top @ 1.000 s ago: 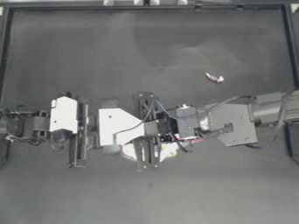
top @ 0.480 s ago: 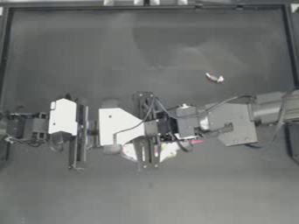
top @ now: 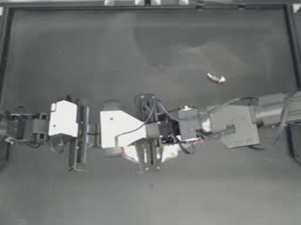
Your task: Put candy in bag
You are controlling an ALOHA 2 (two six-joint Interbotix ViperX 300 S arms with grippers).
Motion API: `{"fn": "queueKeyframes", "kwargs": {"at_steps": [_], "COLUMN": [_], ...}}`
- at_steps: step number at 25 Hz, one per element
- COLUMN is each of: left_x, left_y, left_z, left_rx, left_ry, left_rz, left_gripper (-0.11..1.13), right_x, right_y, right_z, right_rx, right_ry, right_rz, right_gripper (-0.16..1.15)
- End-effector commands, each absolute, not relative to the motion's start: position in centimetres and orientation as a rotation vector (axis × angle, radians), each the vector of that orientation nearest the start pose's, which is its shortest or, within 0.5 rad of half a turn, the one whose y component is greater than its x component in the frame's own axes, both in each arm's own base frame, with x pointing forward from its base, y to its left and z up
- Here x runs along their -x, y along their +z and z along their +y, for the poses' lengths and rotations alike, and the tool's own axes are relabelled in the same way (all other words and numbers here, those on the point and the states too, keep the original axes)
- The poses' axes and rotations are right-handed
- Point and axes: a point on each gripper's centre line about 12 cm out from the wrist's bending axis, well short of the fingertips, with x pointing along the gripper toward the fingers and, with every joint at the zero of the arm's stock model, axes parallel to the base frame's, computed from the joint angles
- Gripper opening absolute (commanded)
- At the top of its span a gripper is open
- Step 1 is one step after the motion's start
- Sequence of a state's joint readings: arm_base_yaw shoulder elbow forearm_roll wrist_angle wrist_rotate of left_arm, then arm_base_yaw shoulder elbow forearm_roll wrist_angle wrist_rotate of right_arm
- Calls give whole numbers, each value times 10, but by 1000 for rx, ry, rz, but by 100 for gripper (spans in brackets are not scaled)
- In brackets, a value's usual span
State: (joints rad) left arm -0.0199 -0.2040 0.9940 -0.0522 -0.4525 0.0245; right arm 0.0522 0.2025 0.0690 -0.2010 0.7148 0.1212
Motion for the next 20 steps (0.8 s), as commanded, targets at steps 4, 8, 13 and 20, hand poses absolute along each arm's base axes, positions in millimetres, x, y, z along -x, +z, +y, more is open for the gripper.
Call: {"fn": "queueKeyframes", "kwargs": {"at_steps": [4,8,13,20], "left_x": [-322,-319,-314,-313], "left_y": [209,213,216,214], "left_z": [-7,-7,-7,-6], "left_rx": [-18,-18,-17,-17], "left_ry": [-9,-9,-9,-7], "left_rz": [246,230,221,227], "left_gripper": [5,5,5,5], "right_x": [-466,-462,-455,-441], "right_y": [250,247,245,237], "right_z": [8,8,7,5], "right_rx": [114,111,101,63], "right_ry": [-63,-68,-71,-102], "right_rz": [947,971,992,1021], "right_gripper": [4,4,4,4]}}
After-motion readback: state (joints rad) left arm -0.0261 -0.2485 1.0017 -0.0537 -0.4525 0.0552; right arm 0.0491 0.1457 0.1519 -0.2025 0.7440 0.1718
